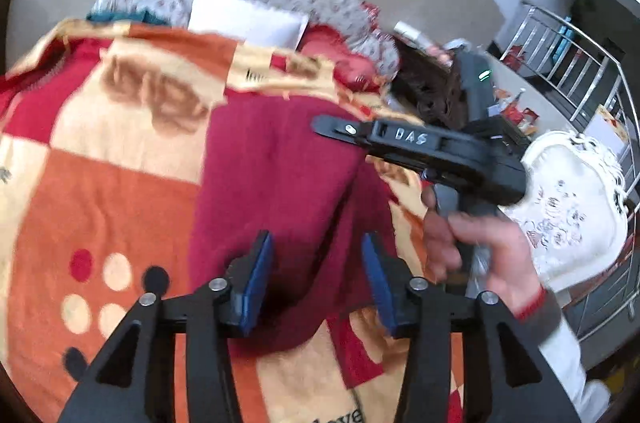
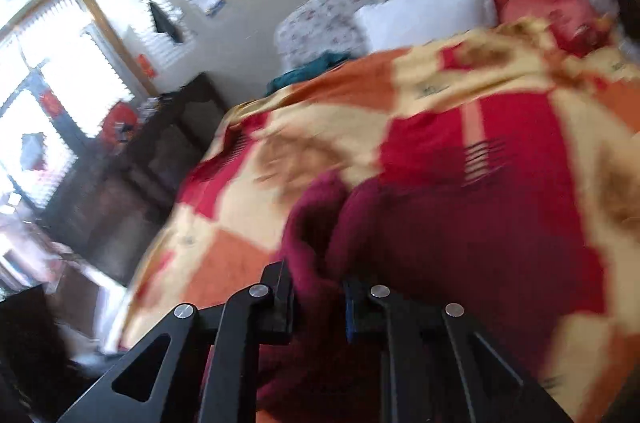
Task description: Fold small clothes
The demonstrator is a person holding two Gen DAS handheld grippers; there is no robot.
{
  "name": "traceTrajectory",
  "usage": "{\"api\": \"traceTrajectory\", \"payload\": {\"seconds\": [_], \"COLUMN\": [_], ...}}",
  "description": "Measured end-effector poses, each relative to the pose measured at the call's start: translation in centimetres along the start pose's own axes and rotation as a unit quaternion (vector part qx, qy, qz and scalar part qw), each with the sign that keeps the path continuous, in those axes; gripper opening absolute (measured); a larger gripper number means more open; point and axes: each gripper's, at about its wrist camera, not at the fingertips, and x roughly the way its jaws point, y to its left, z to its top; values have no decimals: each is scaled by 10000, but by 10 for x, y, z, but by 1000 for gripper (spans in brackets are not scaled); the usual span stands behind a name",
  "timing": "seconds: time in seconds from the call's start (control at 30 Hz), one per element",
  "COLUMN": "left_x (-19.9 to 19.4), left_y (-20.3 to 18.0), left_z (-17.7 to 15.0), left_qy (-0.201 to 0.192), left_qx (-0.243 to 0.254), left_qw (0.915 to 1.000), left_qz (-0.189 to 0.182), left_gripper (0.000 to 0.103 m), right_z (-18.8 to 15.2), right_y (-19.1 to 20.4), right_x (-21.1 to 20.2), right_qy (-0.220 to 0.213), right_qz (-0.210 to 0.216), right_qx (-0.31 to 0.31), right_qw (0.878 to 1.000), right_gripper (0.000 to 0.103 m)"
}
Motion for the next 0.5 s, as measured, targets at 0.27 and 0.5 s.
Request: {"api": "traceTrajectory", "payload": {"seconds": [0.27,0.5], "left_x": [32,40], "left_y": [22,23], "left_z": [-23,-36], "left_qy": [222,303], "left_qx": [-22,177], "left_qw": [9969,9961], "left_qz": [753,812], "left_gripper": [70,70], "right_z": [15,-31], "right_y": [-58,-34], "right_x": [-7,-8], "right_qy": [-202,135], "right_qz": [-1272,165], "right_qx": [221,584], "right_qw": [9914,9981], "right_gripper": [2,93]}}
